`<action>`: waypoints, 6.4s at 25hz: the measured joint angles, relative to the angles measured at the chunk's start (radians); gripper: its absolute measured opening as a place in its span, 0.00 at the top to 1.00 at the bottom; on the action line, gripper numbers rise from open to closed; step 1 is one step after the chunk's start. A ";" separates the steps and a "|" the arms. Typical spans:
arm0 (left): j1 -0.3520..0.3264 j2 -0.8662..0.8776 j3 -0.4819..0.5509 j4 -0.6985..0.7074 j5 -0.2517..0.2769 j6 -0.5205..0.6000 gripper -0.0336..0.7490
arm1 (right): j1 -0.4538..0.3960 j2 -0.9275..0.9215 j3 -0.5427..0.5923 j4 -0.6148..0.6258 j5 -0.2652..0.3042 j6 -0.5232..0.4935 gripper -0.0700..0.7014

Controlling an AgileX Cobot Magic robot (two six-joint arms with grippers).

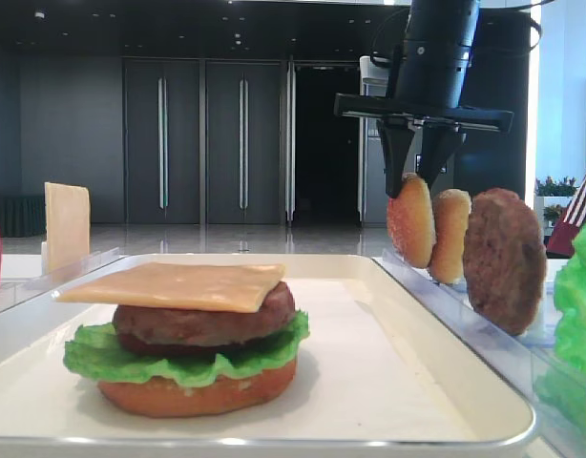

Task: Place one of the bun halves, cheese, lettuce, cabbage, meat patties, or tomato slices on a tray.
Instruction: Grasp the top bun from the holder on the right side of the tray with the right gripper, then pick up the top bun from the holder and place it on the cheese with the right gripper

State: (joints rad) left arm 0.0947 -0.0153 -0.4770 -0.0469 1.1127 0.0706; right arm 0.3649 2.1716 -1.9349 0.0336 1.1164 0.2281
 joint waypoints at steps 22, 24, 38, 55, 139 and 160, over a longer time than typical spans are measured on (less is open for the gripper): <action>0.000 0.000 0.000 0.000 0.000 0.000 0.07 | 0.001 -0.157 0.000 0.151 0.074 0.008 0.62; 0.000 0.000 0.000 0.000 0.000 0.000 0.07 | 0.001 -0.173 0.000 0.177 0.095 -0.001 0.63; 0.000 0.000 0.000 0.000 0.000 0.000 0.07 | 0.051 -0.376 0.184 0.415 -0.034 -0.145 0.63; 0.000 0.000 0.000 0.000 0.000 0.000 0.07 | 0.068 -0.691 0.858 1.098 -0.355 -0.714 0.63; 0.000 0.000 0.000 0.000 0.000 0.000 0.07 | 0.234 -0.456 1.020 1.472 -0.403 -1.107 0.57; 0.000 0.000 0.000 0.000 0.000 0.000 0.07 | 0.234 -0.456 1.020 1.460 -0.413 -1.106 0.41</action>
State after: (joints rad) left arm 0.0947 -0.0153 -0.4770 -0.0469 1.1127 0.0706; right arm 0.5986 1.7160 -0.9154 1.4933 0.7038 -0.8775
